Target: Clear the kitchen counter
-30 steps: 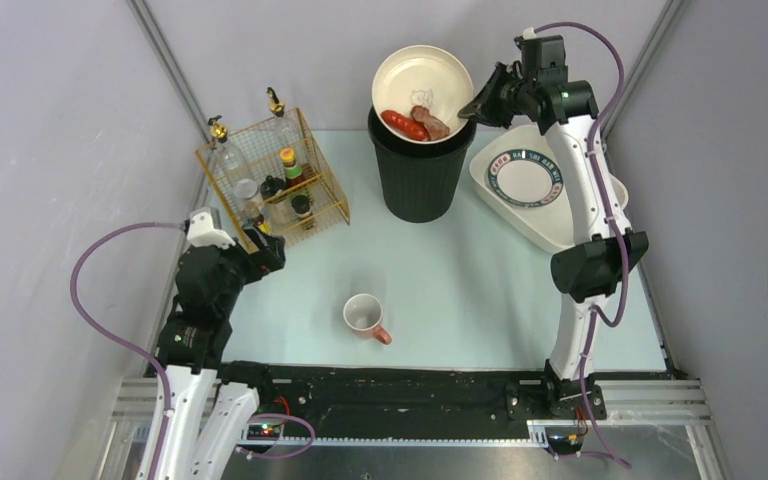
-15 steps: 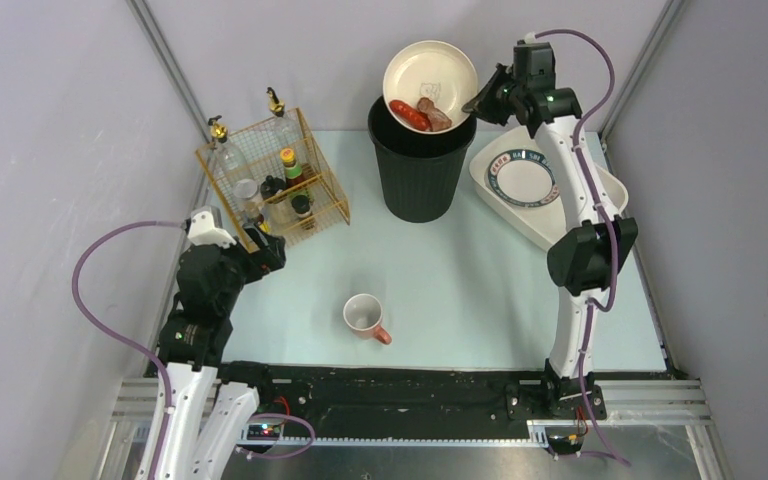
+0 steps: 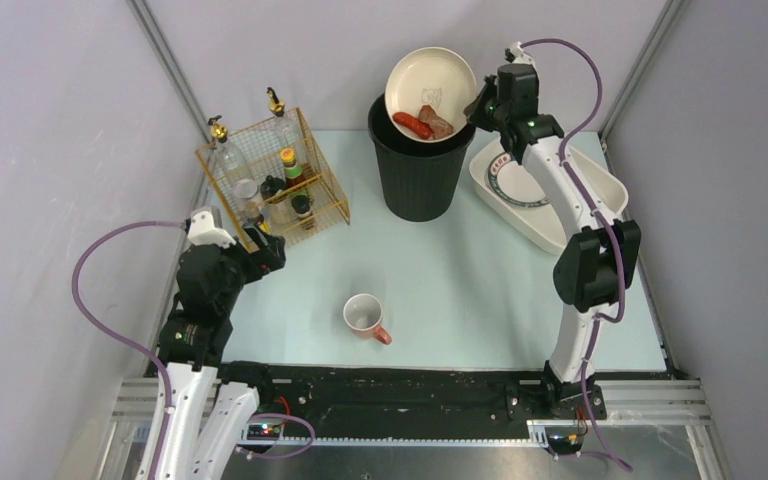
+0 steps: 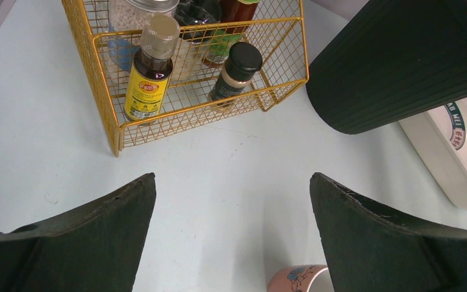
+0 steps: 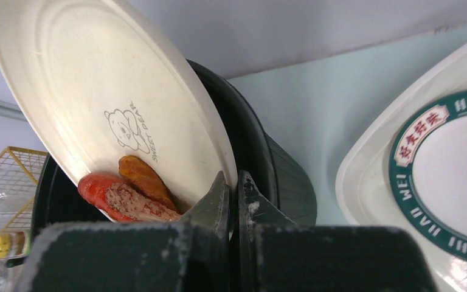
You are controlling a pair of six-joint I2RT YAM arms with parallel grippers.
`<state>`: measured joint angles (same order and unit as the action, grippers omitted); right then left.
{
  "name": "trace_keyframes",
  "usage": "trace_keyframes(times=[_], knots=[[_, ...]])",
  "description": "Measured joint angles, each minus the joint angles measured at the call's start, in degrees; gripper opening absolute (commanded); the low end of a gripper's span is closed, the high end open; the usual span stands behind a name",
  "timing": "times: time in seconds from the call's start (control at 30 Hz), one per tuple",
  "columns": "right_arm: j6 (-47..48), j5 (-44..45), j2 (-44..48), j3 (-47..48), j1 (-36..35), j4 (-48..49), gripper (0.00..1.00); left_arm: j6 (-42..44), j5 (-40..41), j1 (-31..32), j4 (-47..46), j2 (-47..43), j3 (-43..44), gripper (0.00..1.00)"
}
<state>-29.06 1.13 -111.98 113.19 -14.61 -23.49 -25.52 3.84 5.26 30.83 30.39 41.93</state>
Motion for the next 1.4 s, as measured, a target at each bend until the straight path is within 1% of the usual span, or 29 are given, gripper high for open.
trace_keyframes(times=[0.27,0.63,0.93,1.17,1.4], knots=[[9.6,5.5,6.3,-8.3,-3.7,11.6,0.0,0.0,0.0,0.0,0.0,0.3,0.0,1.0],[28.4,13.7,11.7,-15.5,-9.9,26.9,0.0,0.0,-0.2,-0.1,0.0,0.5,0.0,1.0],[48.6,20.5,12.3,-24.9,-14.9,42.5,0.0,0.0,-0.2,-0.2,0.0,0.7,0.0,1.0],[59.4,23.7,12.3,-25.2,-17.2,53.9,0.0,0.0,-0.8,-0.2,0.0,0.7,0.0,1.0],[66.6,26.3,12.6,-25.3,-18.2,60.8,0.0,0.0,-1.0,-0.2,0.0,0.7,0.0,1.0]])
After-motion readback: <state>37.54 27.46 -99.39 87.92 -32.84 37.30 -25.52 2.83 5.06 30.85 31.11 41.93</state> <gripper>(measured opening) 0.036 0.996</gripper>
